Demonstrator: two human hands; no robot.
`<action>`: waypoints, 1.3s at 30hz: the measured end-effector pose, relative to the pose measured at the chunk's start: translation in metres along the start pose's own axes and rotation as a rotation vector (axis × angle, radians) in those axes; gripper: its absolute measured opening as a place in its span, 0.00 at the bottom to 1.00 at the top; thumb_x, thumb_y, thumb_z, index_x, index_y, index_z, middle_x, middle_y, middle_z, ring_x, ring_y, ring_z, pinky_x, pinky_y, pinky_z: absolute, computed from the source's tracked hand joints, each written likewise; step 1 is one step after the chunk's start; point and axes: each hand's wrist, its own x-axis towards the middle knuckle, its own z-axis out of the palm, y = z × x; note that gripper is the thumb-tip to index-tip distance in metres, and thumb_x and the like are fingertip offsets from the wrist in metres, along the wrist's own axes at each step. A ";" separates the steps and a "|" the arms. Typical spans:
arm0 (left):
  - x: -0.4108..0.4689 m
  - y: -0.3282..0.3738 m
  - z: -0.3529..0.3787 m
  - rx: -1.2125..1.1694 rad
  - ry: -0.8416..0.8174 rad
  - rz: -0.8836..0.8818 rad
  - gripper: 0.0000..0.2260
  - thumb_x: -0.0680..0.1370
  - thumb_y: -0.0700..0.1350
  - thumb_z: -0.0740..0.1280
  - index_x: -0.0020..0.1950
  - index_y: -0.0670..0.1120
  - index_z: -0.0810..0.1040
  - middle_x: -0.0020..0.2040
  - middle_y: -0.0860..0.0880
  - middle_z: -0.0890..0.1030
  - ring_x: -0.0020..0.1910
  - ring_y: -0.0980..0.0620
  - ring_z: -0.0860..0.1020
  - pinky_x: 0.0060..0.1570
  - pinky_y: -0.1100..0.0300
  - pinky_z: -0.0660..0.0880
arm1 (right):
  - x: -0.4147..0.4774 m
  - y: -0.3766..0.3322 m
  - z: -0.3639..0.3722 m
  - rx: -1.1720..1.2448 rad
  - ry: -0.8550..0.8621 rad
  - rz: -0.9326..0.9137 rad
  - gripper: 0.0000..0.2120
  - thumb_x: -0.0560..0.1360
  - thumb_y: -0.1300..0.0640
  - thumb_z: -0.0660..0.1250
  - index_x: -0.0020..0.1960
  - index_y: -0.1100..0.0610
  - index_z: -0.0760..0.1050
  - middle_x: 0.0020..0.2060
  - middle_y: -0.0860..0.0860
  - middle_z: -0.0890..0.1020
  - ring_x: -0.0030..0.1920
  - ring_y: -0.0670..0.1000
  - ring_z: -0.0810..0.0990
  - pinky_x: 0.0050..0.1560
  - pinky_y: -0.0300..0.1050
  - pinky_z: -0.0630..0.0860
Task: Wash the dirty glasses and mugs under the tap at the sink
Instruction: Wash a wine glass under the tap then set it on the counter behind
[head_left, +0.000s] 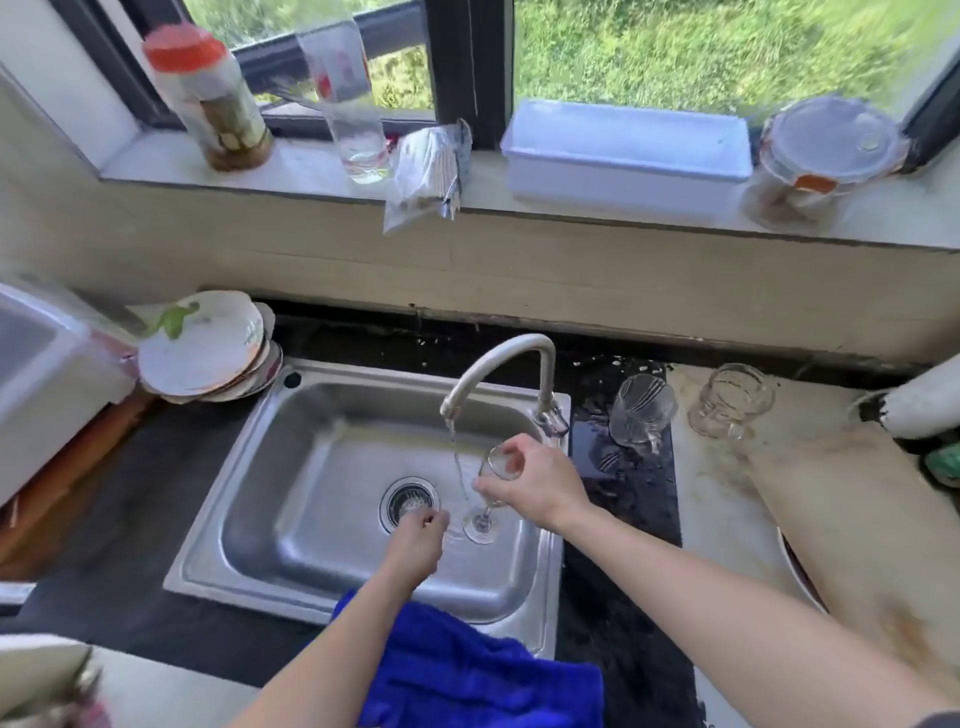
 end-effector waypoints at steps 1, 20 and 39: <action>0.006 -0.005 -0.008 -0.073 -0.019 -0.042 0.10 0.80 0.46 0.60 0.38 0.46 0.69 0.34 0.46 0.69 0.31 0.49 0.67 0.30 0.60 0.64 | 0.006 -0.007 0.012 0.010 -0.004 0.043 0.31 0.63 0.32 0.71 0.59 0.48 0.74 0.45 0.43 0.78 0.46 0.46 0.78 0.46 0.44 0.75; 0.079 -0.004 -0.069 -0.563 -0.472 -0.356 0.10 0.81 0.49 0.58 0.44 0.45 0.72 0.29 0.48 0.70 0.20 0.56 0.64 0.17 0.68 0.56 | 0.043 -0.056 0.048 0.466 -0.124 0.222 0.35 0.67 0.60 0.78 0.69 0.47 0.67 0.49 0.49 0.80 0.44 0.46 0.78 0.36 0.44 0.77; 0.082 0.015 -0.066 -0.557 -0.277 -0.223 0.06 0.81 0.44 0.61 0.51 0.42 0.73 0.33 0.42 0.76 0.22 0.52 0.65 0.20 0.67 0.60 | 0.045 -0.058 0.033 0.201 -0.091 0.040 0.29 0.60 0.43 0.80 0.59 0.46 0.75 0.48 0.41 0.79 0.51 0.45 0.79 0.53 0.39 0.76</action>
